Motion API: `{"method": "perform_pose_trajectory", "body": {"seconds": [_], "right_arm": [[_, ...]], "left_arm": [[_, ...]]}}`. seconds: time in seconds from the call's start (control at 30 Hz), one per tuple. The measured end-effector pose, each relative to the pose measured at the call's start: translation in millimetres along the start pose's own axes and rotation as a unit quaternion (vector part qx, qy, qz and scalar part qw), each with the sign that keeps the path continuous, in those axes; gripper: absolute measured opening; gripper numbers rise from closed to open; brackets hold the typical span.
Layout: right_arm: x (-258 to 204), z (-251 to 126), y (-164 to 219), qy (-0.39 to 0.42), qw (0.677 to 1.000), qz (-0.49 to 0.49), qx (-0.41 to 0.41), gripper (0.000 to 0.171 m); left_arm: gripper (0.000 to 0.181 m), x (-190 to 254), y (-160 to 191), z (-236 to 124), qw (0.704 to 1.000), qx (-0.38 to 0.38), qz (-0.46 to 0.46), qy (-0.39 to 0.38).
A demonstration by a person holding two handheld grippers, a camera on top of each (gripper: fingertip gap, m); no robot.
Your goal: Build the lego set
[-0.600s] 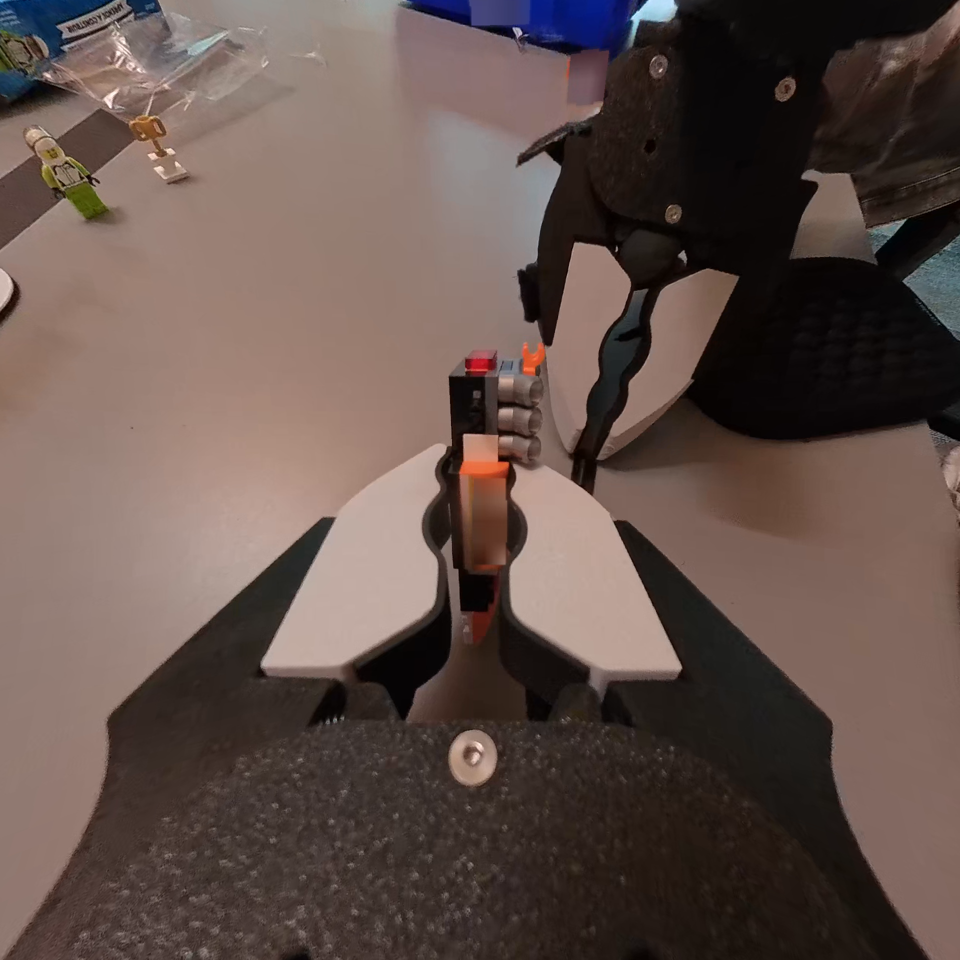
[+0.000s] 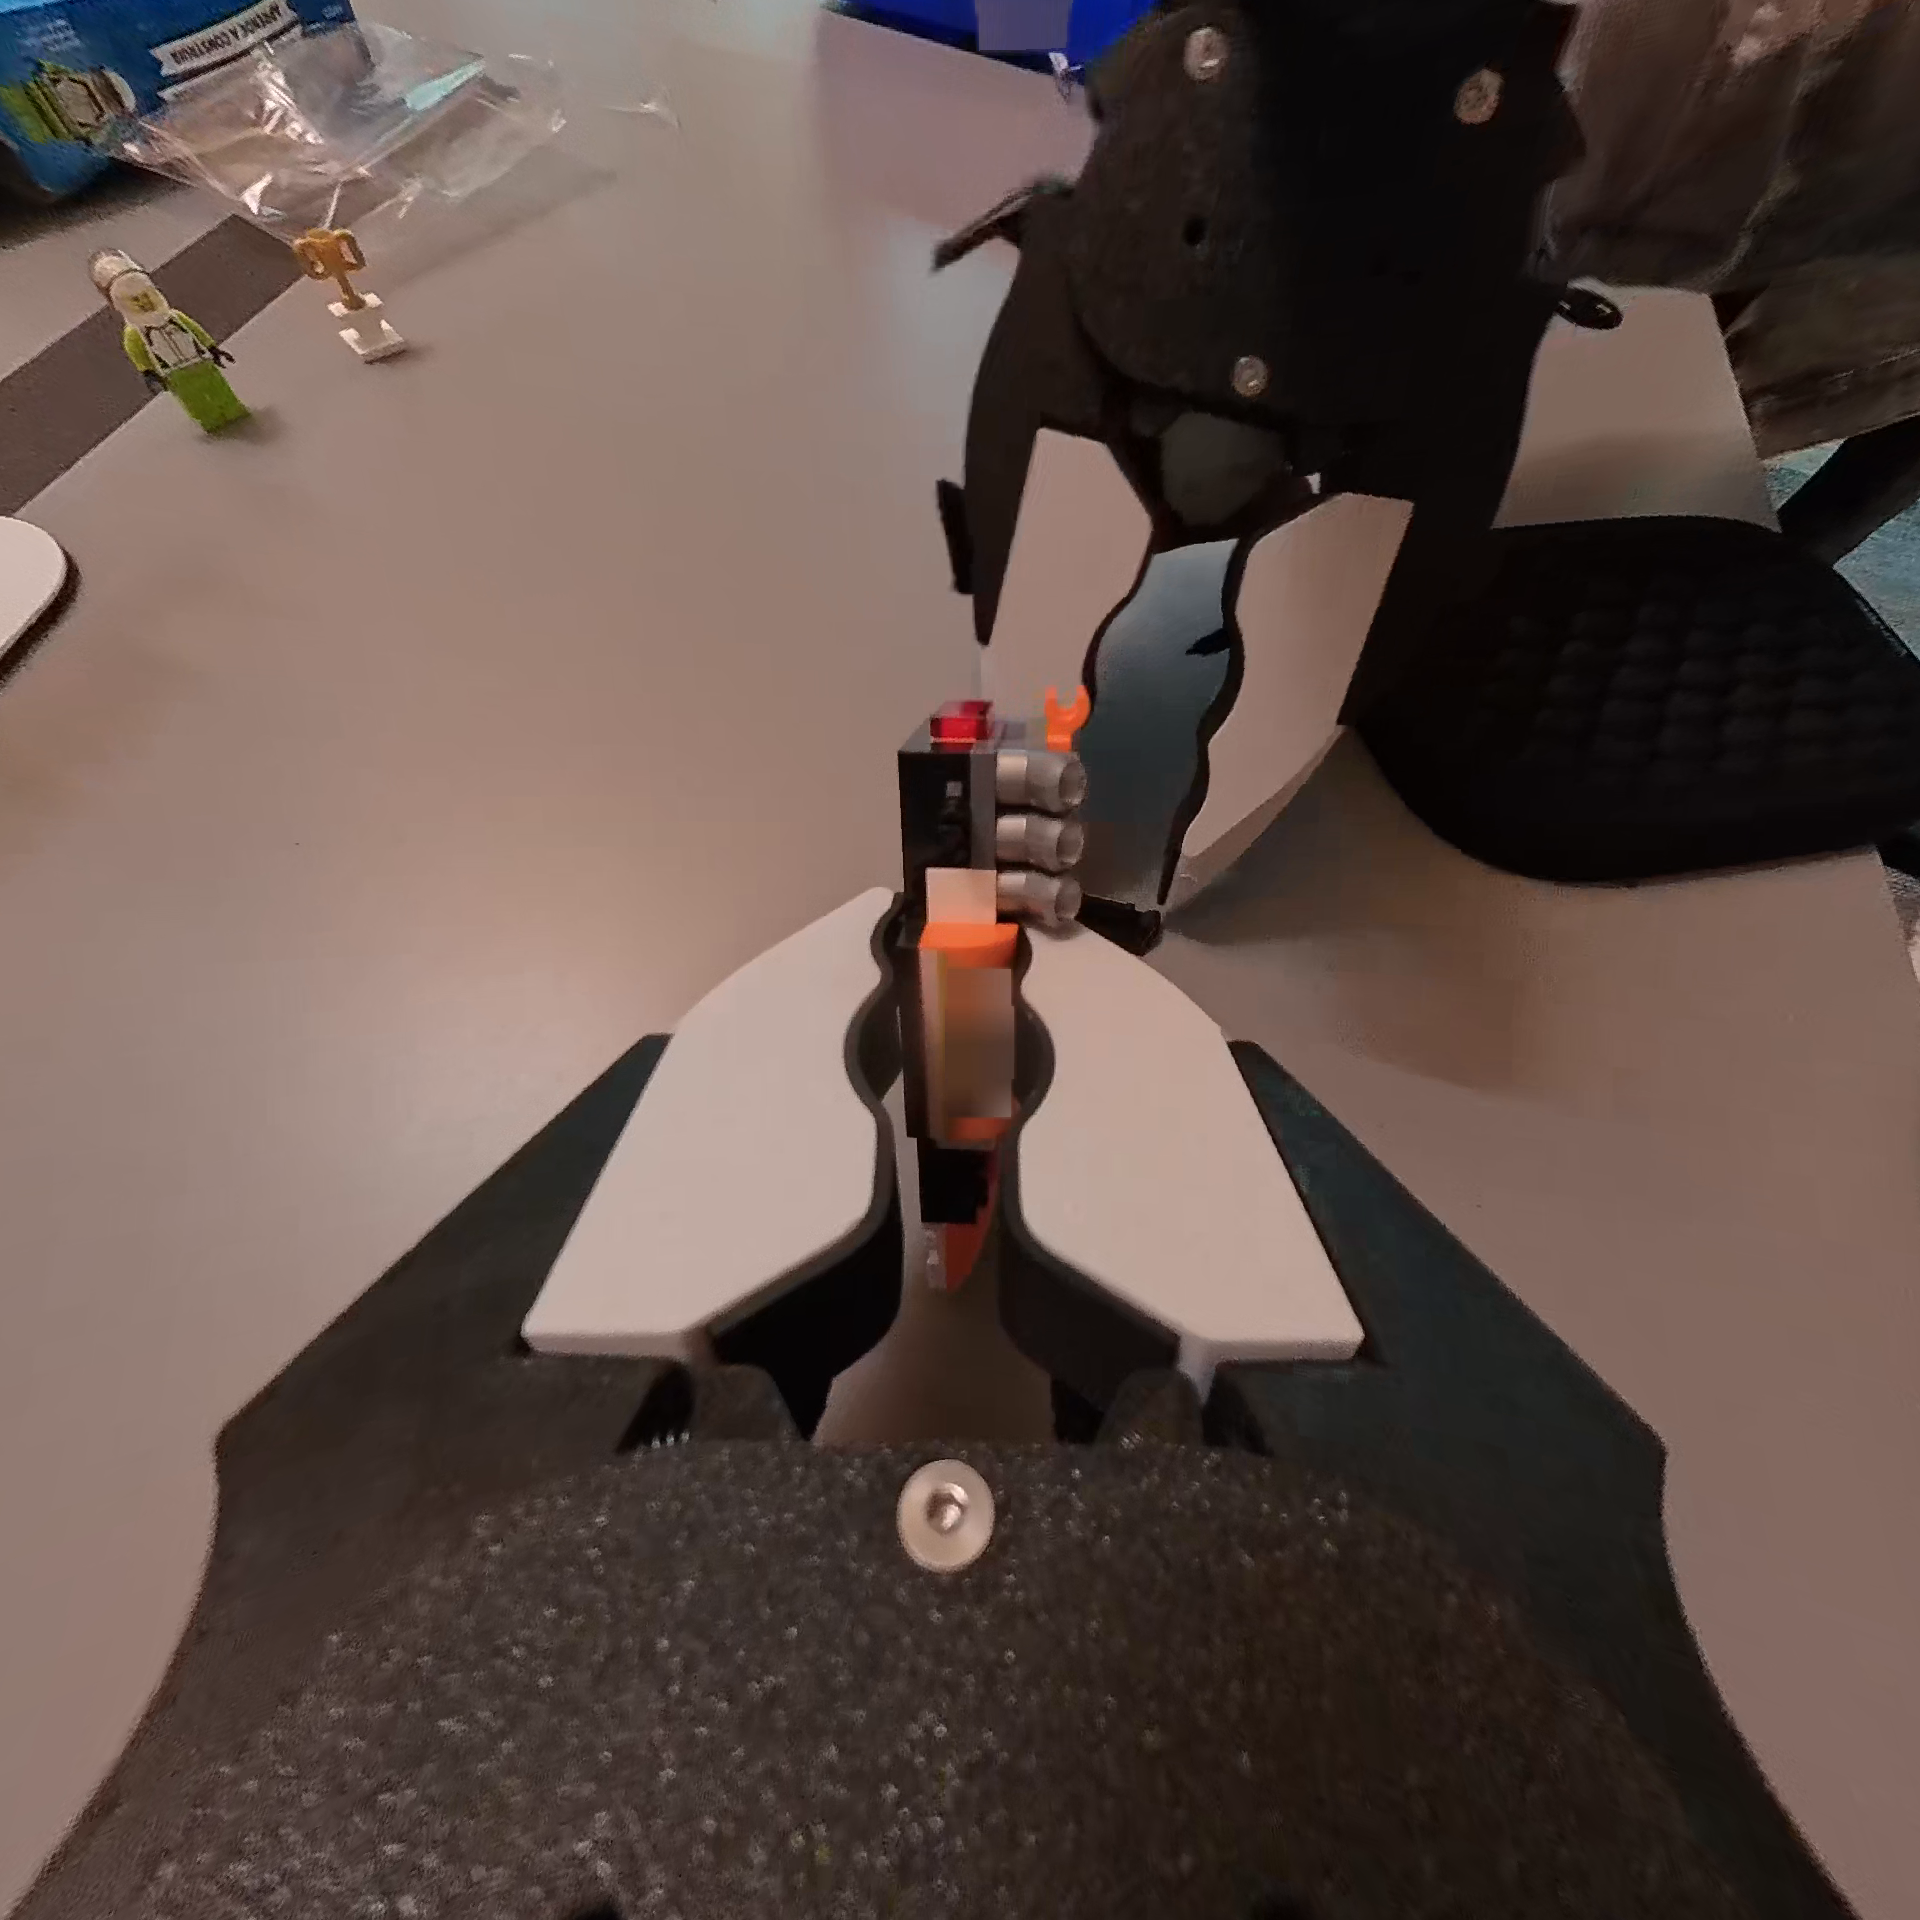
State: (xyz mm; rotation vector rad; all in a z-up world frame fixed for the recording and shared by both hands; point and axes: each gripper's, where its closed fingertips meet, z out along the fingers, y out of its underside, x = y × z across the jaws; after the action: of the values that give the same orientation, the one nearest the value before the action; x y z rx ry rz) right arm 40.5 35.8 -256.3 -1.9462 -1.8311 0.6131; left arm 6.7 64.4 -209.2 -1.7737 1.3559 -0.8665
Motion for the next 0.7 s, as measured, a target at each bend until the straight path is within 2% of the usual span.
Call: {"method": "perform_pose_trajectory", "body": {"seconds": [0.13,0.2,0.47,0.53,0.6,0.7], "right_arm": [[1,5,-2,-0.058,0.998,0.02,-0.015,0.03],[1,8,-4,-0.068,0.997,0.019,-0.025,0.026],[0,8,-4,-0.026,0.999,0.005,-0.032,0.024],[12,3,-1,0.02,0.999,0.011,-0.024,0.024],[39,-7,2,0.102,0.994,0.024,-0.01,0.024],[108,-37,19,0.301,0.953,0.025,-0.005,0.024]], "left_arm": [[0.015,0,1,0,1.0,-0.003,0.006,-0.003],[0.015,-3,1,-3,1.0,-0.003,0.005,-0.006],[0.015,-21,4,-12,1.0,0.006,-0.023,-0.021],[0.015,-21,5,-11,1.0,0.005,-0.02,-0.021],[0.015,-21,6,-9,1.0,0.002,-0.019,-0.02],[0.015,-21,5,-7,1.0,0.003,-0.018,-0.02]]}}
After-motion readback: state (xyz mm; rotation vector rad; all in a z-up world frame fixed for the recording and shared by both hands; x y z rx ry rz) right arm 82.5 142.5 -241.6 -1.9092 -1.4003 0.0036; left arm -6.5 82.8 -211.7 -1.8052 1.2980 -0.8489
